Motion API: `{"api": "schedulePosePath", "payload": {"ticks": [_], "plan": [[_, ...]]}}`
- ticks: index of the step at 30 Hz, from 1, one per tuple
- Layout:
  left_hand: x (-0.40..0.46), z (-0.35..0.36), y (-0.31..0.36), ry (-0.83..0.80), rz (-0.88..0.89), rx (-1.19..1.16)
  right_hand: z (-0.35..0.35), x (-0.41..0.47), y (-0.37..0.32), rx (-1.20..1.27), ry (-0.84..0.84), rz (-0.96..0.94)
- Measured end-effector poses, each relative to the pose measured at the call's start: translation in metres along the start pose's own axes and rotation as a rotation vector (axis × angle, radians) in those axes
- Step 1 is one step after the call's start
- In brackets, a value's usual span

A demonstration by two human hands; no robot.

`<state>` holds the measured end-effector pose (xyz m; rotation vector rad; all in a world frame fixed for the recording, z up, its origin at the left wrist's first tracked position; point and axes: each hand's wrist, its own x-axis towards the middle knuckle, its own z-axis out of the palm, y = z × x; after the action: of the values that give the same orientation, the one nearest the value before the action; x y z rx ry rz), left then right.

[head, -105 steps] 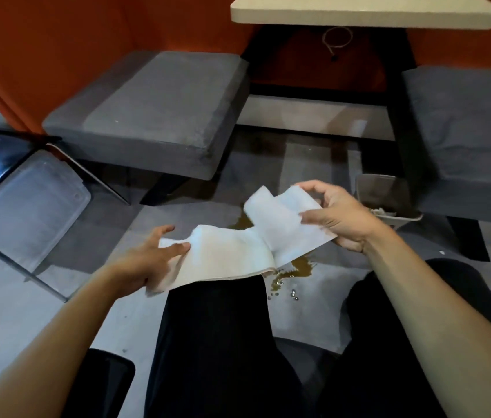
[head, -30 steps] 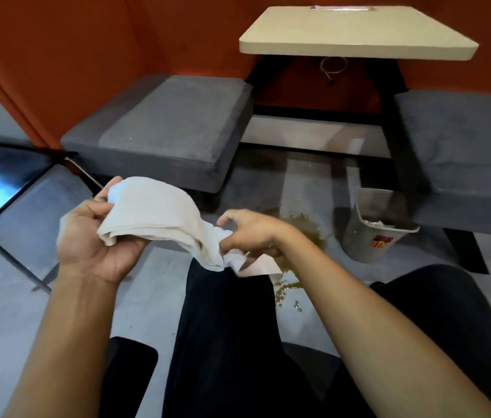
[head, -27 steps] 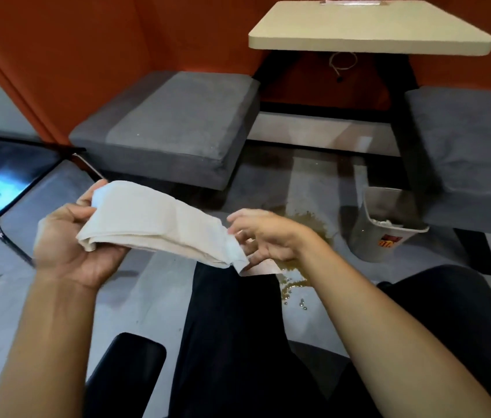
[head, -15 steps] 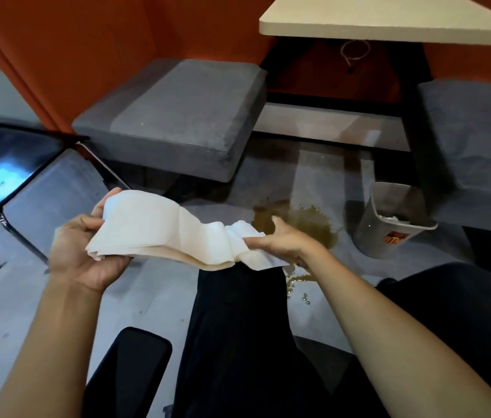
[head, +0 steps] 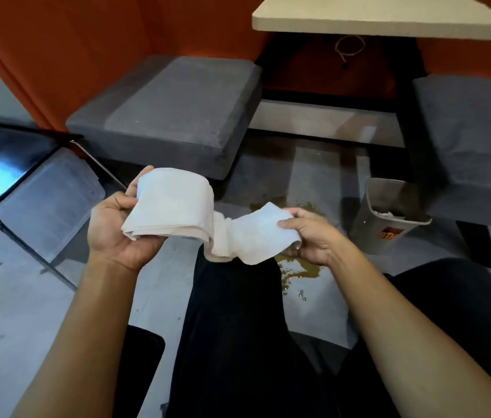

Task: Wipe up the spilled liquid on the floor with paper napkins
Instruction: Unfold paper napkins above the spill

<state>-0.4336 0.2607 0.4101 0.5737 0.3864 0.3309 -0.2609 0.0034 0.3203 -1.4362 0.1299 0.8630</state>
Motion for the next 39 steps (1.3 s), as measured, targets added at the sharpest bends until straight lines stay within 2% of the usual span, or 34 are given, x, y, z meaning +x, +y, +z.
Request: {"api": "schedulePosePath", "payload": {"ticks": [4, 7, 9, 13, 16, 18, 20, 22, 23, 26, 31, 35, 37, 39], "plan": [[0.003, 0.016, -0.017, -0.013, 0.028, -0.054, -0.046, -0.023, -0.04, 0.16, 0.073, -0.234], [0.007, 0.01, -0.032, 0.02, -0.052, 0.062, -0.083, -0.045, -0.07, 0.133, 0.173, -0.391], [0.006, 0.0, -0.04, 0.076, -0.162, 0.317, -0.103, -0.056, -0.08, 0.069, 0.212, -0.427], [0.004, -0.02, -0.049, 0.29, -0.418, 1.015, -0.111, -0.056, -0.063, -0.085, 0.18, -0.367], [0.002, -0.016, -0.055, 0.324, -0.502, 1.479, -0.099, -0.049, -0.04, -0.087, 0.128, -0.332], [0.002, -0.007, -0.063, 0.371, -0.38, 1.791, -0.094, -0.046, -0.032, -0.073, 0.103, -0.337], [0.0, 0.015, -0.076, 0.441, -0.064, 2.03, -0.092, -0.043, -0.029, -0.049, 0.079, -0.36], [-0.008, 0.052, -0.099, 0.359, 0.192, 2.044, -0.093, -0.042, -0.031, -0.05, 0.055, -0.39], [-0.009, 0.067, -0.114, 0.253, 0.224, 2.018, -0.094, -0.042, -0.033, -0.043, 0.043, -0.409], [-0.008, 0.103, -0.152, -0.004, 0.053, 1.987, -0.099, -0.047, -0.036, 0.055, 0.018, -0.46], [0.003, 0.122, -0.166, -0.15, -0.256, 1.904, -0.105, -0.05, -0.027, 0.318, -0.046, -0.472], [0.007, 0.119, -0.162, -0.184, -0.432, 1.59, -0.104, -0.044, -0.014, 0.467, -0.059, -0.416], [0.008, 0.113, -0.158, -0.129, -0.457, 1.433, -0.103, -0.041, -0.009, 0.501, -0.06, -0.384], [0.013, 0.104, -0.153, -0.055, -0.425, 1.376, -0.099, -0.038, -0.007, 0.514, -0.074, -0.373]]}}
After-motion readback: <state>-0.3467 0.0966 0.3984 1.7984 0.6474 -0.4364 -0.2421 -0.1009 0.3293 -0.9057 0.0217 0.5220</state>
